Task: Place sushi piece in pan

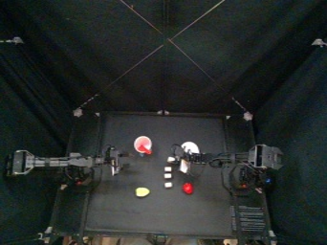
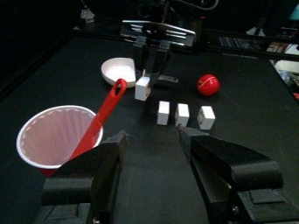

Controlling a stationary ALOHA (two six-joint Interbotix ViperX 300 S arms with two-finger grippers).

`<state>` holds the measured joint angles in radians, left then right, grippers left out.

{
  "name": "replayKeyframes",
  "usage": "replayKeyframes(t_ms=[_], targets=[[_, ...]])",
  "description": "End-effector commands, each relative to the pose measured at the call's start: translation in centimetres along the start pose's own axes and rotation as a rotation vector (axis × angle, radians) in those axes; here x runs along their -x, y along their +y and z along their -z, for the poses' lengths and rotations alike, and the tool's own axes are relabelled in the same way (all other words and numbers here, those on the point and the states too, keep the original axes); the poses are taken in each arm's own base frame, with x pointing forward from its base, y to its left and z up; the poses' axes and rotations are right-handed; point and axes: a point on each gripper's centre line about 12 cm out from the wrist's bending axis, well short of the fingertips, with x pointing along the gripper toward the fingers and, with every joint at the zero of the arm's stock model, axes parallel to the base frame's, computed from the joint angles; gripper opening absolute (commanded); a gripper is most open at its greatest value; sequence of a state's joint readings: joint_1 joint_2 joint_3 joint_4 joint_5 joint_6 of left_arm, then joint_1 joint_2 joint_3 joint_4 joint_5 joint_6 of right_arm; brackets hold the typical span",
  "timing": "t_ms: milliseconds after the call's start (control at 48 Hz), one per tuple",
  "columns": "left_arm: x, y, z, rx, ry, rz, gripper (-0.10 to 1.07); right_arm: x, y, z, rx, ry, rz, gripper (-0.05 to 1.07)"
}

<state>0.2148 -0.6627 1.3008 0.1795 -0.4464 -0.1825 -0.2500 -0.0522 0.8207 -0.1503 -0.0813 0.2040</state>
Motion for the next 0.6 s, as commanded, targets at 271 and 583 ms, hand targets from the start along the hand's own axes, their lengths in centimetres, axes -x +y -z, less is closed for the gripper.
replayKeyframes(t_ms=[271,583], targets=[[-0.4,0.3,-1.0,0.0,-0.025,-0.01,0.86,2.7,-0.3,-1.0,-0.057,-0.072,0.005,0.55],[-0.3,0.3,-0.9,0.003,-0.023,-0.011,0.86,4.2,-2.9,1.2,-0.191,-0.054,0.074,0.55]])
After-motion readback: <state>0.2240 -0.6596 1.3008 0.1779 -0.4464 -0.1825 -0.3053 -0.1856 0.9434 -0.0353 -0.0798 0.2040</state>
